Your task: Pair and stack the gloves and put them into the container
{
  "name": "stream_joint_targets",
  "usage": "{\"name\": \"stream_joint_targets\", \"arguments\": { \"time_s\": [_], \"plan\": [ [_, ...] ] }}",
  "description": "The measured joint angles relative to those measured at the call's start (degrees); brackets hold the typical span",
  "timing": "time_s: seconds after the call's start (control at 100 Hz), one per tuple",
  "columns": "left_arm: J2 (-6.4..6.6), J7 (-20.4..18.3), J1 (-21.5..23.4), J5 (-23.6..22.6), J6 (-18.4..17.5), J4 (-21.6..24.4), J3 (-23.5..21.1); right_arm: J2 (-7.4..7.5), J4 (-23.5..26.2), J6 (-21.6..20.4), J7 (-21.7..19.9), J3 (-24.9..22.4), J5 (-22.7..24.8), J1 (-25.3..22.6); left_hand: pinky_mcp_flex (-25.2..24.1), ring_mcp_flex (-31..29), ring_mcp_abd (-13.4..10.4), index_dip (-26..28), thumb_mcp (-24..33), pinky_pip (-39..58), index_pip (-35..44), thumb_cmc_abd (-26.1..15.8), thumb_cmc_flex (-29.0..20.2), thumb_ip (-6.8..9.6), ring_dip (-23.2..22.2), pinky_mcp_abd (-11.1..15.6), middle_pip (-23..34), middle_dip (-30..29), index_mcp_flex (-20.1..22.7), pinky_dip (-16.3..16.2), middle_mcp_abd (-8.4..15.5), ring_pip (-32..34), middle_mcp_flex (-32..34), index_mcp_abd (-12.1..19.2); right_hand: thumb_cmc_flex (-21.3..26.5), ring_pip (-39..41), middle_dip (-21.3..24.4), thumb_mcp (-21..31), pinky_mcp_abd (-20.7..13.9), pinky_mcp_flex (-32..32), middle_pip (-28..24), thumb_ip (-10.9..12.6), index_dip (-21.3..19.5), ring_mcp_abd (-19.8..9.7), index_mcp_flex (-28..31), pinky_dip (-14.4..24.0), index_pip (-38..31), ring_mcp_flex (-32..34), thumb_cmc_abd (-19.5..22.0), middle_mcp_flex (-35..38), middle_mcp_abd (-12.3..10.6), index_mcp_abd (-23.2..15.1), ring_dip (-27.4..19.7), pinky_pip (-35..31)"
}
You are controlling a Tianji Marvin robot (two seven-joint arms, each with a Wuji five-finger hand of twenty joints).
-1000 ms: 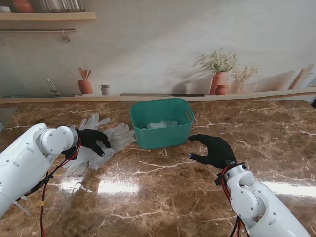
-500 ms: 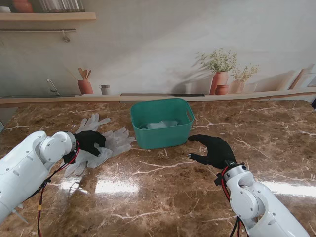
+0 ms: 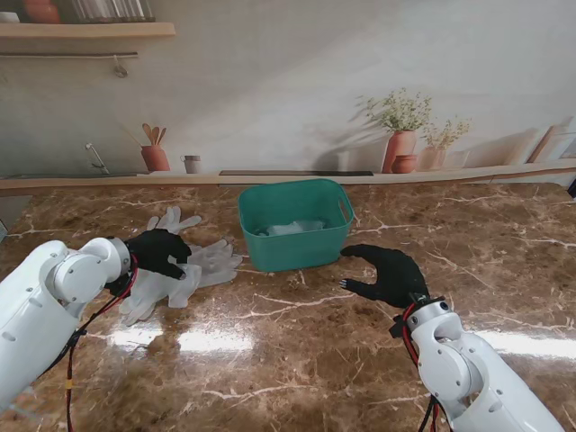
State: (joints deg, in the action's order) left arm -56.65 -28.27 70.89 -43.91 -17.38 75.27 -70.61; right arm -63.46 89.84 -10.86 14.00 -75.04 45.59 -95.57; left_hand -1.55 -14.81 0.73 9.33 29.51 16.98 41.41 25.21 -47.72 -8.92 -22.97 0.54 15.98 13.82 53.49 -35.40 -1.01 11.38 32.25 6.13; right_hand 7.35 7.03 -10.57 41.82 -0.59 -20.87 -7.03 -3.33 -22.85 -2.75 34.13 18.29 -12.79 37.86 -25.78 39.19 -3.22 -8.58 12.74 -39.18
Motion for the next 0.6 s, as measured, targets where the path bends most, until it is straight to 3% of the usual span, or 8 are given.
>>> {"name": "stream_joint_targets", "arguments": {
  "time_s": [0.09,0.16,0.21,0.33,0.44,0.55,0.6],
  "plan": [
    [-0.19,7.52,0.98,-5.03,-3.95,-0.08,-1.15,-0.01,0.31,-0.06,0.05,-0.05,0.13,-0.18,-0.33,-1.96,0.19,1.55,4.74,7.18,10.20,9.33,5.43,-0.78,0.00,-1.80,-0.32,0.32,1.07,-0.50,0.08,0.29,3.61,2.01,0.00,0.00,-0.01,0.00,0.02,-0.06,0.00,0.00,0.00,0.00,0.00,0.00,0.00,0.02,0.00,0.00,0.00,-0.01,0.00,0.00],
    [-0.34,7.41,1.51,-3.98,-3.41,0.14,-1.99,-0.01,0.50,-0.09,0.10,-0.11,0.20,-0.30,-0.33,-3.18,0.72,10.66,6.37,11.50,15.61,12.29,5.59,-1.89,-0.26,-2.42,0.21,0.37,-2.96,0.61,0.05,0.85,3.71,4.08,0.00,0.01,-0.04,0.00,0.04,-0.07,0.00,0.00,0.00,0.01,0.00,0.00,0.00,0.02,0.00,0.00,0.00,-0.02,0.00,-0.01],
    [-0.35,6.54,1.82,-2.55,-2.40,0.51,-2.26,-0.01,0.58,-0.11,0.12,-0.13,0.22,-0.36,-0.33,-3.18,0.77,12.46,6.77,12.39,16.33,12.17,5.22,-1.91,-0.32,-2.45,0.22,0.38,-4.36,1.99,0.05,0.85,3.75,4.40,0.00,0.01,-0.11,0.00,0.04,-0.07,0.00,0.00,0.00,0.01,0.00,0.00,0.00,0.02,0.00,0.01,0.00,-0.02,0.00,-0.01],
    [-0.37,2.07,2.80,-0.86,-1.40,2.64,-3.67,-0.02,0.77,-0.16,0.16,-0.19,0.26,-0.47,-0.33,-3.18,0.85,4.07,7.28,12.22,8.48,5.13,-0.74,-2.91,-0.32,-2.55,0.23,0.38,-3.84,5.08,0.03,0.85,3.77,2.14,0.00,0.01,-0.58,0.00,0.29,-0.09,0.00,0.00,0.00,0.02,0.00,0.00,0.00,0.02,0.00,0.09,0.00,-0.03,0.00,-0.01],
    [-0.10,-0.61,3.08,1.14,-0.75,3.89,-3.83,-0.04,0.93,-0.18,0.32,-0.23,0.27,-0.55,-0.35,-3.15,0.93,3.91,11.67,8.79,-4.61,-0.38,-4.48,-2.97,-0.32,-2.37,0.23,0.38,-3.36,5.69,0.20,0.86,3.79,-0.70,0.00,0.02,-0.59,0.00,0.53,-0.09,0.00,0.00,0.00,0.02,0.00,0.00,0.00,0.03,0.00,0.11,0.00,-0.04,0.00,-0.01],
    [0.22,-3.78,3.20,2.02,0.11,5.00,-4.13,-0.06,1.09,-0.20,0.42,-0.31,0.26,-0.62,-0.36,-3.14,0.95,6.07,14.05,6.62,-10.09,-7.24,-15.45,0.91,-0.32,-2.21,0.23,0.38,-3.24,5.67,0.23,0.86,3.79,0.34,0.00,0.02,-0.61,0.00,0.53,-0.10,0.00,0.00,0.00,0.04,0.00,0.00,0.00,0.03,0.00,0.12,0.00,-0.05,0.00,-0.01],
    [0.39,-4.73,3.25,2.57,0.60,5.43,-4.20,-0.07,1.16,-0.21,0.46,-0.34,0.26,-0.65,-0.36,-3.28,0.98,6.07,14.66,6.50,-12.12,-7.89,-18.34,1.52,-0.32,-2.09,0.23,0.38,-3.28,5.13,0.27,0.86,4.74,1.97,0.00,0.02,-0.62,0.06,0.53,-0.10,0.00,0.01,0.00,0.04,0.00,0.00,0.00,0.03,0.00,0.14,0.00,-0.05,0.00,-0.02]
  ]
}}
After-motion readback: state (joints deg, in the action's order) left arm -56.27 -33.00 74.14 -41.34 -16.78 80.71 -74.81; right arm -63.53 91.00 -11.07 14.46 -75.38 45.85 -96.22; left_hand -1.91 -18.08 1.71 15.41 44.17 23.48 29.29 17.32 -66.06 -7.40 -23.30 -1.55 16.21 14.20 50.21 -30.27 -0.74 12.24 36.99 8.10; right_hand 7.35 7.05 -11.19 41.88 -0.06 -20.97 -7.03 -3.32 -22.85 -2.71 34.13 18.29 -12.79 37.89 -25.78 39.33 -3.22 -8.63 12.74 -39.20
